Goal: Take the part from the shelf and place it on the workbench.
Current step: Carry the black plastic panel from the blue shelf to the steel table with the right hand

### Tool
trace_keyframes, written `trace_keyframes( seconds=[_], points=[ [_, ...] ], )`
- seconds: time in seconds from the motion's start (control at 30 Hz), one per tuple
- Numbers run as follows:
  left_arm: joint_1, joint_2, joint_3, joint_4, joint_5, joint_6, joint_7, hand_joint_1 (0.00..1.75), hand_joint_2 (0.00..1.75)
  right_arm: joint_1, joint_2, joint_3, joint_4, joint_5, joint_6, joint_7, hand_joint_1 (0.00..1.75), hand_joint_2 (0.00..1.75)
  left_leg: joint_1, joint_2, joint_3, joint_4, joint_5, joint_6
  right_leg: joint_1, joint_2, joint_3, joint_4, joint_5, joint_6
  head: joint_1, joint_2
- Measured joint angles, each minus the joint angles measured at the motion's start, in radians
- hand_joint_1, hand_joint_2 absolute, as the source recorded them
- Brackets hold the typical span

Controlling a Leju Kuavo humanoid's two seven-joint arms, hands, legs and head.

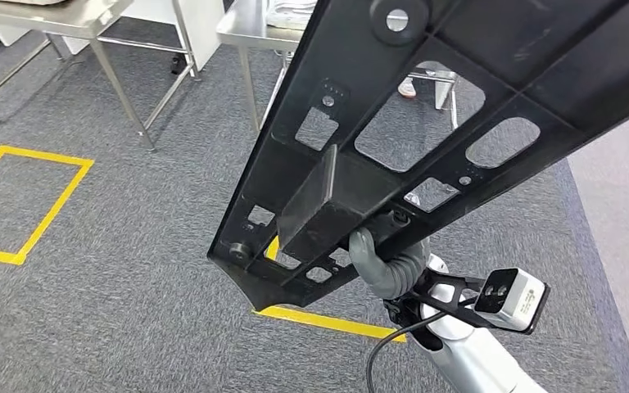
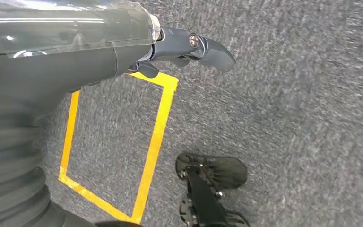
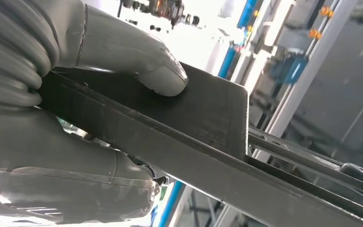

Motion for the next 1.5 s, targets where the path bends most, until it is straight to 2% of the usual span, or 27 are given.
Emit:
trace_keyframes(
  seconds=[0.03, 0.1, 0.17, 0.2, 0.23, 0.27, 0.33, 0.37, 0.43, 0.5, 0.57, 0.63, 0.67, 0.7, 0.73, 0.8, 0.87, 0.93, 1.0, 1.07, 1.17, 1.2, 1.23, 1.27, 1.37, 1.43, 1.5],
  points=[
    [-0.001, 0.001, 0.0, 0.0, 0.0, 0.0, -0.002, 0.0, 1.75, -0.001, 0.0, 0.0, 0.0, -0.001, -0.003, 0.0, 1.75, 1.75, 0.001, -0.015, -0.006, 0.018, -0.014, -0.004, -0.004, 0.01, 0.002, -0.005, 0.003, -0.006, 0.0, 0.0],
    [0.0, 0.001, 0.0, 0.0, 0.0, -0.001, -0.004, 0.0, 1.75, -0.002, 0.002, 0.001, 0.0, -0.001, -0.007, -0.001, 1.75, 1.75, 0.004, -0.062, -0.049, 0.116, -0.069, -0.011, -0.01, 0.029, 0.006, -0.01, 0.006, -0.014, 0.0, 0.0],
    [0.005, 0.001, 0.0, 0.0, 0.001, -0.002, -0.004, 0.0, 1.75, -0.002, 0.003, 0.004, 0.001, -0.001, -0.008, -0.001, 1.75, 1.75, 0.004, -0.081, -0.117, 0.253, -0.123, -0.016, -0.01, 0.052, 0.006, -0.008, 0.006, -0.017, 0.0, 0.0],
    [0.007, 0.002, 0.0, 0.0, 0.001, -0.002, -0.004, 0.0, 1.75, -0.001, 0.003, 0.005, 0.001, -0.001, -0.008, -0.001, 1.75, 1.75, 0.004, -0.083, -0.139, 0.289, -0.125, -0.017, -0.01, 0.065, 0.006, -0.006, 0.005, -0.017, 0.0, 0.0],
    [0.008, 0.002, 0.0, 0.0, 0.001, -0.002, -0.004, 0.0, 1.75, 0.0, 0.003, 0.007, 0.001, -0.001, -0.008, -0.001, 1.75, 1.75, 0.005, -0.084, -0.142, 0.284, -0.106, -0.018, -0.011, 0.079, 0.006, -0.003, 0.004, -0.016, 0.0, 0.0],
    [0.008, 0.003, 0.0, 0.0, 0.001, -0.002, -0.004, 0.0, 1.75, 0.0, 0.004, 0.008, 0.001, -0.002, -0.008, -0.001, 1.75, 1.75, 0.006, -0.086, -0.125, 0.238, -0.07, -0.018, -0.012, 0.091, 0.007, 0.0, 0.002, -0.014, 0.0, 0.0],
    [0.007, 0.004, 0.0, 0.0, 0.001, -0.002, -0.004, 0.0, 1.75, 0.0, 0.004, 0.008, 0.001, -0.002, -0.008, -0.001, 1.75, 1.75, 0.012, -0.119, -0.068, 0.1, -0.001, -0.016, -0.012, 0.114, 0.006, 0.011, -0.005, -0.006, 0.0, 0.0],
    [0.006, 0.004, 0.0, 0.0, 0.001, -0.002, -0.004, 0.0, 1.75, -0.001, 0.004, 0.009, 0.001, -0.001, -0.008, 0.0, 1.75, 1.75, 0.015, -0.137, -0.047, 0.053, 0.015, -0.013, -0.012, 0.125, 0.002, 0.016, -0.007, 0.0, 0.0, 0.0],
    [0.006, 0.004, 0.0, 0.0, 0.001, -0.002, -0.004, 0.0, 1.75, -0.001, 0.004, 0.011, 0.001, -0.001, -0.008, 0.0, 1.75, 1.75, 0.015, -0.156, -0.036, 0.026, 0.014, -0.002, -0.012, 0.143, -0.008, 0.022, -0.006, 0.012, 0.0, 0.0],
    [0.005, 0.004, 0.0, 0.0, 0.001, -0.002, -0.004, 0.0, 1.75, 0.0, 0.004, 0.013, 0.001, -0.001, -0.009, -0.002, 1.75, 1.75, 0.014, -0.137, -0.035, 0.022, 0.019, 0.013, -0.014, 0.146, -0.013, 0.023, -0.005, 0.025, 0.0, 0.0],
    [0.003, 0.003, 0.0, 0.0, 0.003, -0.001, -0.005, 0.0, 1.75, -0.001, 0.004, 0.015, 0.001, -0.001, -0.011, -0.005, 1.75, 1.75, 0.016, -0.117, -0.033, 0.015, 0.024, 0.026, -0.013, 0.104, -0.034, 0.067, -0.033, 0.036, 0.0, 0.0],
    [0.005, 0.003, 0.001, 0.0, 0.006, -0.001, -0.007, 0.0, 1.75, -0.002, 0.004, 0.017, 0.001, 0.0, -0.013, -0.01, 1.75, 1.75, 0.014, -0.096, -0.033, 0.013, 0.024, 0.033, -0.015, 0.058, -0.094, 0.189, -0.096, 0.045, 0.0, 0.0],
    [0.006, 0.003, 0.001, 0.0, 0.008, 0.0, -0.007, 0.0, 1.75, 0.0, 0.004, 0.019, 0.001, 0.001, -0.014, -0.012, 1.75, 1.75, 0.012, -0.085, -0.034, 0.013, 0.024, 0.034, -0.017, 0.051, -0.127, 0.257, -0.122, 0.048, 0.0, 0.0],
    [0.007, 0.003, 0.001, 0.0, 0.008, 0.0, -0.007, 0.0, 1.75, 0.002, 0.004, 0.02, 0.001, 0.002, -0.016, -0.014, 1.75, 1.75, 0.011, -0.073, -0.034, 0.013, 0.023, 0.034, -0.018, 0.049, -0.151, 0.302, -0.134, 0.049, 0.0, 0.0],
    [0.007, 0.003, 0.002, 0.0, 0.009, 0.0, -0.007, 0.0, 1.75, 0.004, 0.004, 0.021, 0.001, 0.003, -0.018, -0.015, 1.75, 1.75, 0.01, -0.063, -0.033, 0.013, 0.022, 0.034, -0.019, 0.048, -0.154, 0.308, -0.124, 0.049, 0.0, 0.0],
    [0.005, 0.002, 0.002, 0.0, 0.01, 0.0, -0.007, 0.0, 1.75, 0.007, 0.004, 0.025, 0.001, 0.006, -0.021, -0.018, 1.75, 1.75, 0.009, -0.044, -0.028, 0.013, 0.018, 0.032, -0.018, 0.036, -0.1, 0.205, -0.062, 0.042, 0.0, 0.0],
    [0.004, 0.001, 0.003, 0.0, 0.013, -0.002, -0.006, 0.0, 1.75, 0.006, 0.007, 0.029, 0.0, 0.011, -0.024, -0.02, 1.75, 1.75, 0.005, -0.03, -0.022, 0.013, 0.014, 0.026, -0.006, -0.004, -0.028, 0.066, -0.015, 0.025, 0.0, 0.0],
    [0.003, 0.0, 0.005, 0.0, 0.017, -0.006, -0.002, 0.0, 1.75, 0.006, 0.014, 0.031, 0.0, 0.021, -0.031, -0.018, 1.75, 1.75, 0.003, -0.016, -0.019, 0.012, 0.01, 0.016, 0.005, -0.024, -0.003, 0.015, -0.007, 0.011, 0.0, 0.0],
    [0.001, 0.001, 0.007, 0.0, 0.019, -0.012, 0.002, 0.0, 1.75, 0.006, 0.021, 0.032, -0.005, 0.036, -0.043, -0.009, 1.75, 1.75, 0.002, -0.005, -0.014, 0.009, 0.007, 0.005, 0.003, -0.006, -0.003, 0.01, -0.003, 0.002, 0.0, 0.0],
    [-0.003, 0.001, 0.008, 0.0, 0.019, -0.021, 0.003, 0.0, 1.75, 0.004, 0.028, 0.032, -0.016, 0.05, -0.052, 0.003, 1.75, 1.75, 0.002, -0.027, -0.023, 0.039, -0.017, -0.003, -0.005, 0.005, 0.005, -0.004, 0.003, -0.01, 0.0, 0.0],
    [-0.001, 0.002, 0.008, 0.0, 0.018, -0.028, 0.005, 0.0, 1.75, 0.004, 0.038, 0.032, -0.028, 0.059, -0.059, 0.009, 1.75, 1.75, 0.005, -0.077, -0.105, 0.217, -0.104, -0.011, -0.006, 0.021, 0.011, -0.01, 0.003, -0.022, 0.0, 0.0],
    [0.001, 0.002, 0.008, 0.0, 0.017, -0.029, 0.005, 0.0, 1.75, 0.006, 0.038, 0.032, -0.03, 0.06, -0.06, 0.01, 1.75, 1.75, 0.005, -0.081, -0.133, 0.269, -0.118, -0.013, -0.006, 0.028, 0.011, -0.009, 0.001, -0.023, 0.0, 0.0],
    [0.002, 0.003, 0.008, 0.0, 0.017, -0.029, 0.005, 0.0, 1.75, 0.008, 0.038, 0.032, -0.031, 0.06, -0.06, 0.012, 1.75, 1.75, 0.006, -0.082, -0.147, 0.289, -0.113, -0.015, -0.005, 0.035, 0.012, -0.007, -0.001, -0.023, 0.0, 0.0],
    [0.003, 0.004, 0.008, 0.0, 0.017, -0.029, 0.005, 0.0, 1.75, 0.01, 0.038, 0.032, -0.033, 0.06, -0.06, 0.013, 1.75, 1.75, 0.006, -0.082, -0.142, 0.269, -0.088, -0.015, -0.005, 0.041, 0.014, -0.004, -0.004, -0.022, 0.0, 0.0],
    [0.003, 0.006, 0.008, 0.0, 0.016, -0.029, 0.004, 0.0, 1.75, 0.013, 0.038, 0.032, -0.039, 0.061, -0.061, 0.015, 1.75, 1.75, 0.006, -0.084, -0.062, 0.081, 0.01, -0.007, -0.004, 0.054, 0.018, 0.01, -0.017, -0.013, 0.0, 0.0],
    [0.001, 0.007, 0.008, 0.0, 0.015, -0.029, 0.004, 0.0, 1.75, 0.015, 0.038, 0.032, -0.042, 0.061, -0.061, 0.015, 1.75, 1.75, 0.003, -0.086, -0.039, 0.024, 0.02, 0.004, -0.002, 0.058, 0.013, 0.017, -0.022, -0.003, 0.0, 0.0],
    [0.001, 0.007, 0.008, 0.0, 0.014, -0.029, 0.004, 0.0, 1.75, 0.017, 0.038, 0.032, -0.044, 0.061, -0.061, 0.016, 1.75, 1.75, 0.003, -0.087, -0.038, 0.02, 0.019, 0.017, -0.001, 0.06, 0.011, 0.018, -0.024, 0.008, 0.0, 0.0]
  ],
)
